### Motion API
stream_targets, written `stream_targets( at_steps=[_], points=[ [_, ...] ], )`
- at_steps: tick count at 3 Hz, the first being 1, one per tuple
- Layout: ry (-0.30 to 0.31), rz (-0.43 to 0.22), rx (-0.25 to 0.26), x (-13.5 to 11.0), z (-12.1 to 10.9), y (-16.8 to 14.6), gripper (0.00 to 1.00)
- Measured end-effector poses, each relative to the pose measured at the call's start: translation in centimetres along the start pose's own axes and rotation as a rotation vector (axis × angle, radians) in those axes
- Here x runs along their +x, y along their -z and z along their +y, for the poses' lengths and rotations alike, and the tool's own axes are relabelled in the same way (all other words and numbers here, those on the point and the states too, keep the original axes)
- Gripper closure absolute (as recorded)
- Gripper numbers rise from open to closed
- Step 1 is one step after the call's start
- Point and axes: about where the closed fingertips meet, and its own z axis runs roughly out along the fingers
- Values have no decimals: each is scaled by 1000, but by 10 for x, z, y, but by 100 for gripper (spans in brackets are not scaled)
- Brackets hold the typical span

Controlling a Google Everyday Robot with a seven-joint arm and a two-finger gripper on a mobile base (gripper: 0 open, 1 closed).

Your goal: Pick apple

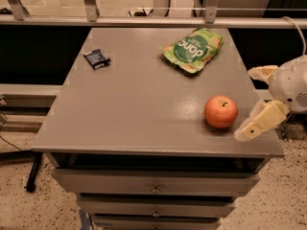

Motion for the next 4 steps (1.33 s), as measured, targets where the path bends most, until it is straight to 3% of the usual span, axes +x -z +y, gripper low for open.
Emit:
stream_targets(
  at_steps=[2, 3, 4],
  points=[
    [-44, -84, -34, 7, 9, -41, 0],
    [-53, -108, -31, 10, 10, -52, 13],
    [-60, -121, -18, 15, 10, -55, 37]
  ],
)
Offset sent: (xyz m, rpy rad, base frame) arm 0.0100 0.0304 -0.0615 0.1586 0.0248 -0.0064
